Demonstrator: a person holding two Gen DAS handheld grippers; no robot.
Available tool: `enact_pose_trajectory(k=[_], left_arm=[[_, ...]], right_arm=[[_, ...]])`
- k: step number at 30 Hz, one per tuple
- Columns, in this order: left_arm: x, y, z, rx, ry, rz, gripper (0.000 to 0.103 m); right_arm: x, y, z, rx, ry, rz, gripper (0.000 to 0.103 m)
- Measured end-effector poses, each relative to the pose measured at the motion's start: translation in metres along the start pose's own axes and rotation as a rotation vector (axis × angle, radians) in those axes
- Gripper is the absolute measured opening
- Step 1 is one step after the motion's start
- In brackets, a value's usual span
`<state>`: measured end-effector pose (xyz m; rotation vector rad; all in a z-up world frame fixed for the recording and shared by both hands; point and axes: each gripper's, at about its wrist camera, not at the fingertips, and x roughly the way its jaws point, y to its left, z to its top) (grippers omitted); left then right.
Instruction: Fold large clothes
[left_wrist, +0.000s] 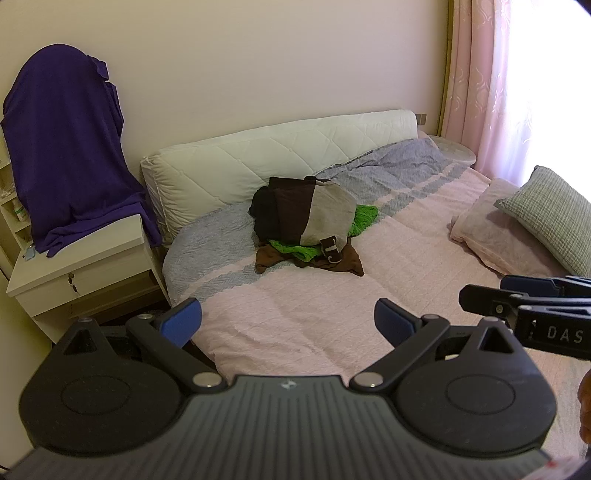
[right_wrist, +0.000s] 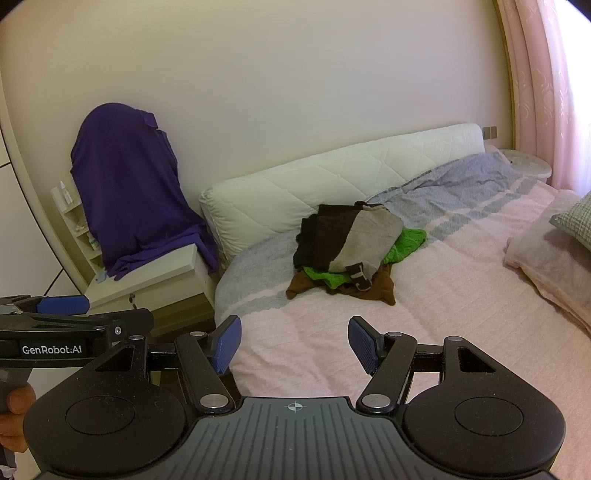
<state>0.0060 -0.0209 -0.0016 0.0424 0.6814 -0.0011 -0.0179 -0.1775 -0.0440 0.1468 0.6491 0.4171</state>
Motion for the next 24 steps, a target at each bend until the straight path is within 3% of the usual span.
enact_pose_trajectory(k=[24], left_arm=[[0.012, -0.019, 0.007, 0.015, 0.015, -0.005, 0.098]], right_arm=[[0.004, -0.019, 0.004, 0.027, 0.007, -0.004, 0.062]])
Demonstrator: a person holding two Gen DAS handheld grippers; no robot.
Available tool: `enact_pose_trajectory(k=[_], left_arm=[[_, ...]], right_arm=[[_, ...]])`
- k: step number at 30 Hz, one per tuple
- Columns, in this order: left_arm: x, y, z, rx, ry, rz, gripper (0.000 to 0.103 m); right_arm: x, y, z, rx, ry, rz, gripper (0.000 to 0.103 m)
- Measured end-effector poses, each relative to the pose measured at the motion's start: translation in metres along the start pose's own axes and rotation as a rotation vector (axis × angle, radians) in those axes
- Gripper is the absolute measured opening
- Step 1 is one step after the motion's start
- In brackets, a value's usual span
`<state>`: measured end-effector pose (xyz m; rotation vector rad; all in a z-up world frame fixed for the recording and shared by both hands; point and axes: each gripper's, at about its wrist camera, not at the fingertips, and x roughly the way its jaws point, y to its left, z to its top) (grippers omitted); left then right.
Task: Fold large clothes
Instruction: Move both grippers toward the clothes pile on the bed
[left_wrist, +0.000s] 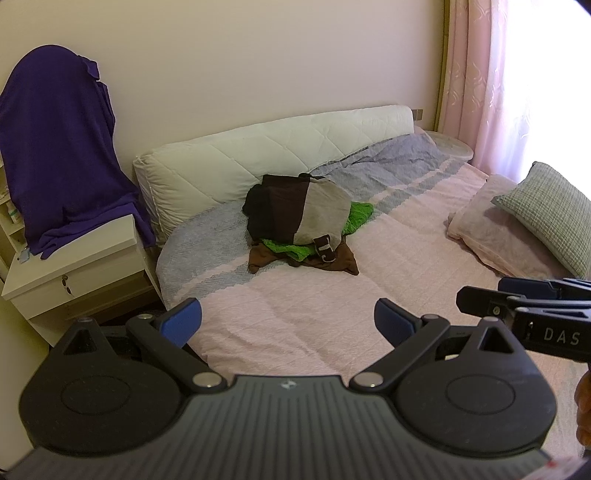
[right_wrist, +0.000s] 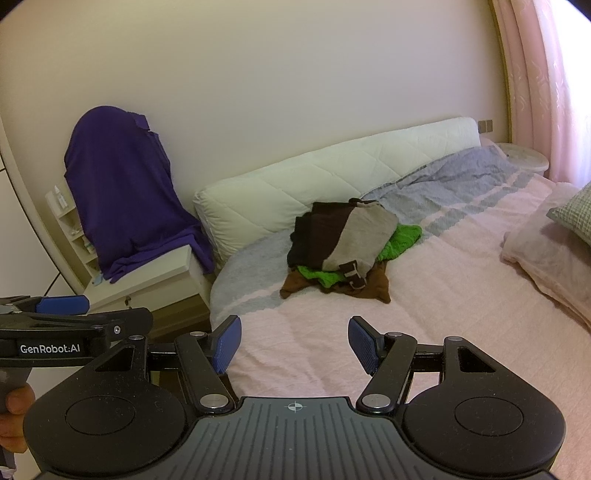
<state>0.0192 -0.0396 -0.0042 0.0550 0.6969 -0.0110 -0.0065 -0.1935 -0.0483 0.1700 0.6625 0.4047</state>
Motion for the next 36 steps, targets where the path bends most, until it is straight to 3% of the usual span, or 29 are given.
enact_pose_trajectory(k=[21, 29, 36], left_arm=[[0.032, -0.007, 0.019, 0.044, 0.030, -0.019, 0.098], [0.065, -0.006, 0.037, 0.068, 0.039, -0.051, 0.098], [0.118, 0.003, 0.059, 0.097, 0.066, -0.108, 0.098]], right_arm=[[0.027, -0.016, 0.014, 0.036, 0.013, -0.022, 0.062], [0.052, -0.023, 0.025, 0.056, 0.015, -0.064, 0.062], [0.089, -0.032, 0.040, 0.094, 0.022, -0.126, 0.062]])
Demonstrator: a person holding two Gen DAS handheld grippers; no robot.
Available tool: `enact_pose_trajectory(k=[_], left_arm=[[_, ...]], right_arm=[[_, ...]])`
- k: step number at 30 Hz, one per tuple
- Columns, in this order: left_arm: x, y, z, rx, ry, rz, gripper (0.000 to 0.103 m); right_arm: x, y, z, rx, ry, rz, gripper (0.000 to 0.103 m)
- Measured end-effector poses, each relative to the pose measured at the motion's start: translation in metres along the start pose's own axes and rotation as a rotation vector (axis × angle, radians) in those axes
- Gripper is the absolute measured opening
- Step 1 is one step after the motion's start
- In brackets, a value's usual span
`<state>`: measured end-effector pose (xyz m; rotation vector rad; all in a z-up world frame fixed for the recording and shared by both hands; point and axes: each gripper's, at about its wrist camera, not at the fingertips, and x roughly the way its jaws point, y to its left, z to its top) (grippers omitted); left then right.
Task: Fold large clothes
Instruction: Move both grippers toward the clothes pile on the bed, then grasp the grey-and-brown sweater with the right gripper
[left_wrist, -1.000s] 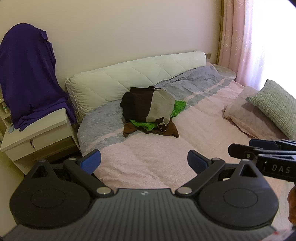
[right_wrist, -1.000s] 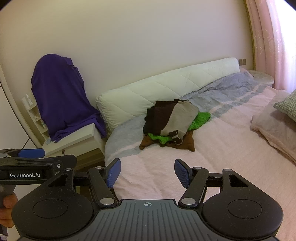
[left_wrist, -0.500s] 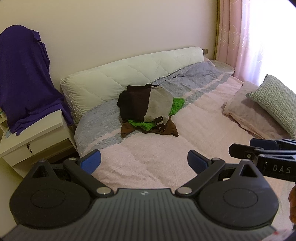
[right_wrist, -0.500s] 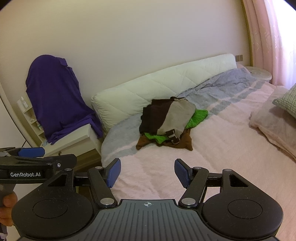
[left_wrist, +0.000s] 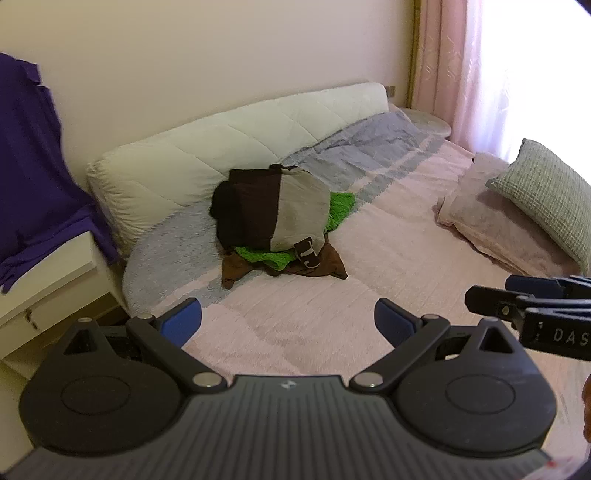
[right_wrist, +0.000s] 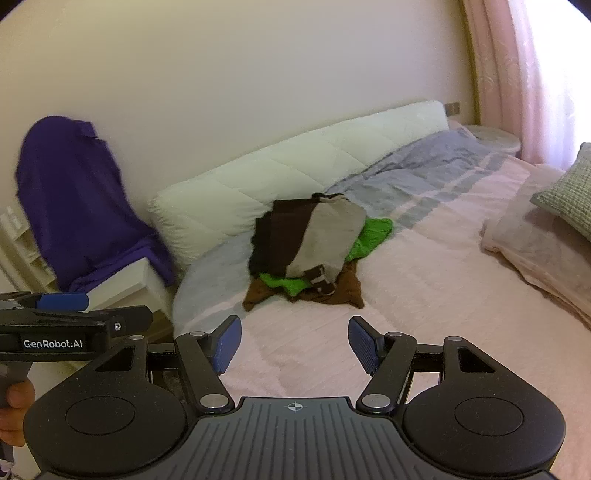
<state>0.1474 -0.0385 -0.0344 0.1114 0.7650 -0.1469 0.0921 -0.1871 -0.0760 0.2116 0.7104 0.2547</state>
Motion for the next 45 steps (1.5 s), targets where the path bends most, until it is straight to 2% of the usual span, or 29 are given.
enact_pose_trajectory(k=[5, 14, 19, 26, 38, 45], left_arm=[[0.047, 0.021, 0.019, 0.023, 0.031, -0.029, 0.098], [0.147, 0.076, 0.062, 0.044, 0.101, -0.061, 0.098], [0.210, 0.110, 0.084, 0.048, 0.118, -0.063, 0.098], [0.298, 0.141, 0.103, 0.042, 0.175, -0.059, 0.095], [0.439, 0.139, 0.116, 0.068, 0.263, -0.078, 0.093], [0.503, 0.131, 0.118, 0.083, 0.309, -0.094, 0.093]], right_arm=[[0.043, 0.001, 0.013, 0.042, 0.028, -0.034, 0.062], [0.148, 0.009, 0.046, 0.120, 0.057, -0.037, 0.061], [0.211, 0.011, 0.057, 0.109, 0.064, -0.094, 0.061], [0.291, -0.006, 0.063, 0.153, 0.056, -0.147, 0.061], [0.412, -0.041, 0.055, 0.173, 0.129, -0.166, 0.061], [0.470, -0.073, 0.053, 0.312, 0.159, -0.165, 0.061]])
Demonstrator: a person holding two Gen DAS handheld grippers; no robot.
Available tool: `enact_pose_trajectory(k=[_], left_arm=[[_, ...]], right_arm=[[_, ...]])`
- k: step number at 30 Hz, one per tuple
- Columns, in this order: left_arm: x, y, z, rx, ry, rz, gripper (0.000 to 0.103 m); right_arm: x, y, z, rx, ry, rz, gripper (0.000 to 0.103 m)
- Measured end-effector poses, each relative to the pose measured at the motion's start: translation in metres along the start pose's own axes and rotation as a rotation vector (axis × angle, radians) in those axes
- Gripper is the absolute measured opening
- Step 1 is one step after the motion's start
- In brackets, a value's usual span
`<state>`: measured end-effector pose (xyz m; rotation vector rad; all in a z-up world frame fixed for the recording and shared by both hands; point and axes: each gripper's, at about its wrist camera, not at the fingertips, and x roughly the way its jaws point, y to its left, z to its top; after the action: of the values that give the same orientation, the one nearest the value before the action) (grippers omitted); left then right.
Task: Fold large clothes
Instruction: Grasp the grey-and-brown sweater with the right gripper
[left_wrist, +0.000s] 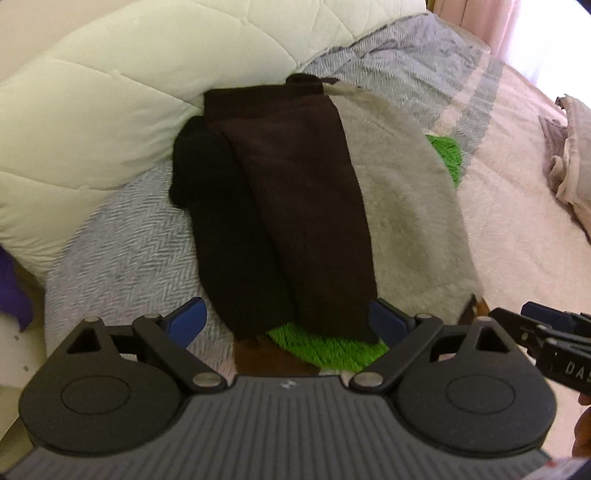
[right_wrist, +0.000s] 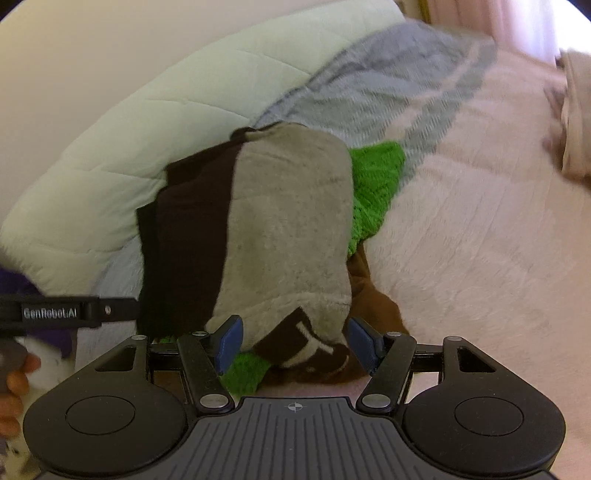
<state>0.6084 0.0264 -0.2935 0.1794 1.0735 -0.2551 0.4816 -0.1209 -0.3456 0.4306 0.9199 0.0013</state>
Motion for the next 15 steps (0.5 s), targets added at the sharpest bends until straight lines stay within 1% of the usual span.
enact_pose_trajectory(k=[6, 9, 13, 15], left_arm=[[0.045, 0.000, 0.017, 0.008, 0.015, -0.018, 0.091], [0.063, 0.002, 0.028, 0.002, 0.006, -0.025, 0.089], [0.084, 0.007, 0.045, -0.009, -0.013, -0.017, 0.089], [0.093, 0.009, 0.053, -0.017, -0.013, -0.017, 0.086]], right_arm=[[0.039, -0.023, 0.021, 0.117, -0.016, 0.002, 0.061], [0.056, -0.032, 0.031, 0.165, -0.031, 0.012, 0.061], [0.079, -0.036, 0.037, 0.193, -0.022, 0.022, 0.061], [0.084, -0.035, 0.038, 0.174, -0.044, 0.040, 0.030]])
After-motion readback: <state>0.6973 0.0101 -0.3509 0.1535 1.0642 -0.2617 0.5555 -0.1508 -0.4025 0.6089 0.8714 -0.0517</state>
